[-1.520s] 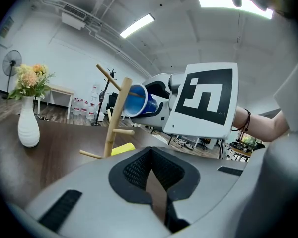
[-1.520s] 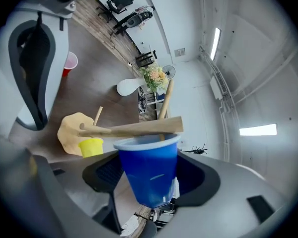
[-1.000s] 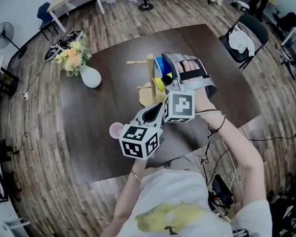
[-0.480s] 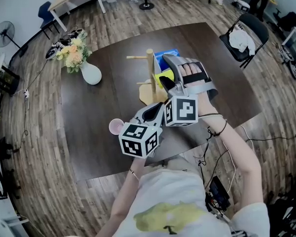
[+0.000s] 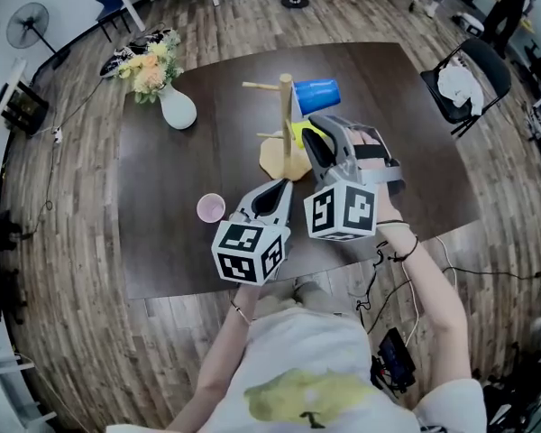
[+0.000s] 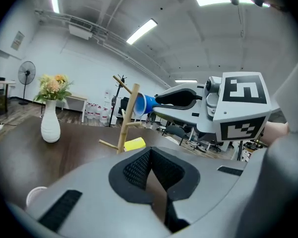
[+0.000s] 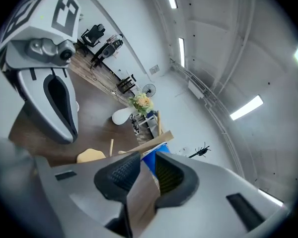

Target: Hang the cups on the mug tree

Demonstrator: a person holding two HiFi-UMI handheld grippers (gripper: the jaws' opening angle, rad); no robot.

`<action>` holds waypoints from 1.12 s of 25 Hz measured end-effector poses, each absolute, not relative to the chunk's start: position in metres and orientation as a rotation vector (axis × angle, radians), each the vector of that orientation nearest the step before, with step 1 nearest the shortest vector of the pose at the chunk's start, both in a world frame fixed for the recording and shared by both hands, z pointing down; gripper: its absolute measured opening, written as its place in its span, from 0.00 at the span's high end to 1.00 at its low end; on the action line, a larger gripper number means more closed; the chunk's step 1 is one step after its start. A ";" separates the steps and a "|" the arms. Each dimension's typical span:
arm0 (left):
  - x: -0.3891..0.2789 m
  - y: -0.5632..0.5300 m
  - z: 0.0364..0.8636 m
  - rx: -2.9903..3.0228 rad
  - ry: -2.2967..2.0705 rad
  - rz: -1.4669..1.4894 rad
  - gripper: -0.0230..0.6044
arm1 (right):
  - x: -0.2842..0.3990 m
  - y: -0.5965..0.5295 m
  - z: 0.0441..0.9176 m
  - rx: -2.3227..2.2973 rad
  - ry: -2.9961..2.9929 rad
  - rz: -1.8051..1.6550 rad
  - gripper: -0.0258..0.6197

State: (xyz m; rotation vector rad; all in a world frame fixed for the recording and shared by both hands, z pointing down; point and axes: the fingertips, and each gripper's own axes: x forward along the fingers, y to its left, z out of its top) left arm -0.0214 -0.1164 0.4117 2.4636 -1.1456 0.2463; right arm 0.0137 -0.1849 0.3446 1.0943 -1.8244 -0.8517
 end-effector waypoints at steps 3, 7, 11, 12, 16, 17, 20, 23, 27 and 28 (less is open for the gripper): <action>-0.028 -0.108 0.412 2.431 -1.211 0.234 0.94 | 0.013 -0.174 0.348 1.103 -1.889 -0.805 0.89; -0.041 -0.093 0.413 2.382 -1.302 0.220 0.94 | 0.010 -0.156 0.356 1.118 -2.040 -0.666 0.92; -0.062 -0.079 0.418 2.313 -1.407 0.216 0.94 | -0.005 -0.134 0.370 1.057 -2.226 -0.532 0.93; -0.068 -0.076 0.420 2.295 -1.431 0.212 0.94 | -0.010 -0.129 0.374 1.035 -2.265 -0.498 0.93; -0.088 -0.063 0.423 2.238 -1.516 0.193 0.94 | -0.025 -0.113 0.390 0.965 -2.361 -0.407 0.93; -0.092 -0.060 0.424 2.226 -1.534 0.192 0.94 | -0.029 -0.110 0.393 0.952 -2.381 -0.386 0.93; -0.104 -0.051 0.429 2.189 -1.581 0.192 0.94 | -0.042 -0.100 0.404 0.909 -2.457 -0.291 0.93; -0.119 -0.043 0.434 2.144 -1.632 0.194 0.94 | -0.059 -0.091 0.415 0.856 -2.542 -0.174 0.93; -0.142 -0.033 0.447 2.072 -1.689 0.197 0.94 | -0.082 -0.080 0.435 0.786 -2.656 0.010 0.93; -0.149 -0.031 0.451 2.053 -1.702 0.198 0.94 | -0.088 -0.078 0.440 0.763 -2.686 0.055 0.93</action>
